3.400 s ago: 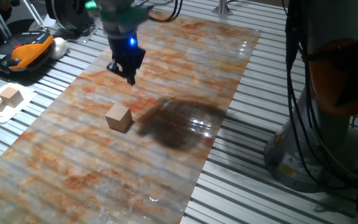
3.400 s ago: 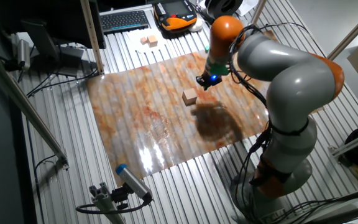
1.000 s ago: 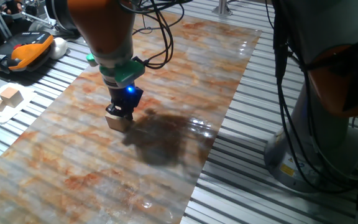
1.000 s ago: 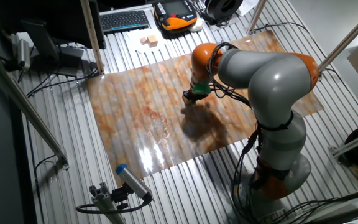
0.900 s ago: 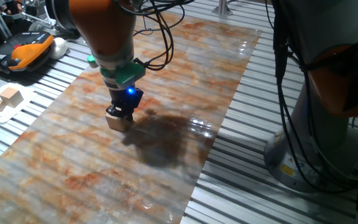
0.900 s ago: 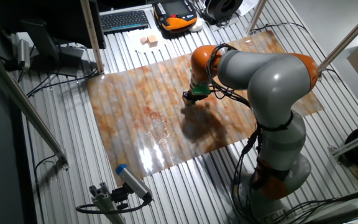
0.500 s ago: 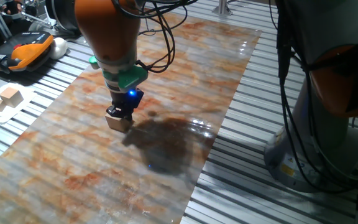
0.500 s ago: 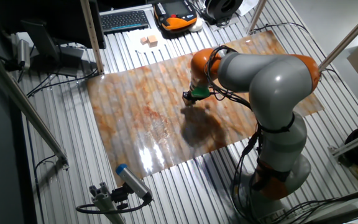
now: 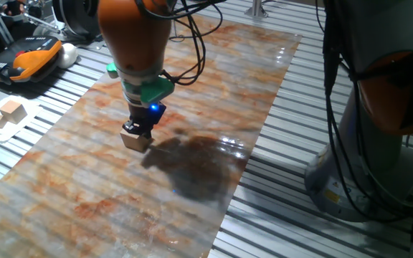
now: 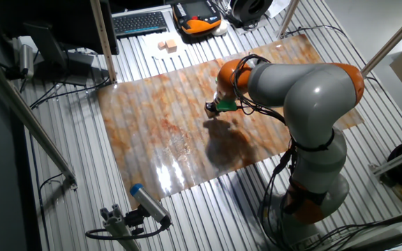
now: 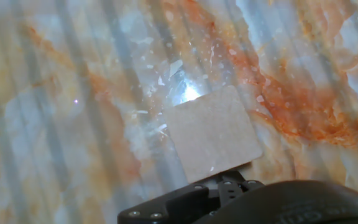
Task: Approach and touch the side of the small block
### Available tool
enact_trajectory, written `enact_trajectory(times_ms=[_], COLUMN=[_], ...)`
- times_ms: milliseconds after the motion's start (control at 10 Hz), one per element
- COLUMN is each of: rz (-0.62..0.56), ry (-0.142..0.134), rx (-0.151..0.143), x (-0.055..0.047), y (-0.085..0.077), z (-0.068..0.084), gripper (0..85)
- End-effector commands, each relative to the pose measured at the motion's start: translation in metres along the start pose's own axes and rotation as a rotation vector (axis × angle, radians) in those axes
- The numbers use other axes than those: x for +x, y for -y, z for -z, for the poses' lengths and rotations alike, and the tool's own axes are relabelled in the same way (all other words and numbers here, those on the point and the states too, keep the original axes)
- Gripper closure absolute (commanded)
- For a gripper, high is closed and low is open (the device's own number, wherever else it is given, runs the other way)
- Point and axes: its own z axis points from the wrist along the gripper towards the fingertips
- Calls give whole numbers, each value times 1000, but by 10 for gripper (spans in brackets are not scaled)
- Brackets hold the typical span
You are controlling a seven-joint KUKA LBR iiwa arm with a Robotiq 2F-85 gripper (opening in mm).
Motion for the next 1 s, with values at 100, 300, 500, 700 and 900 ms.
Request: enact_trajectory(times_ms=[100,300,500,700,900], rz=[-2,-2,3,26,19], ry=[10,5,-49,-107,-139], rx=[-14,-19,-1,35,4], x=[-2,-7,-3,3,3], y=[-1,-2,-2,0,1], z=[1,3,4,6,14], gripper=[850,850,850,850,850])
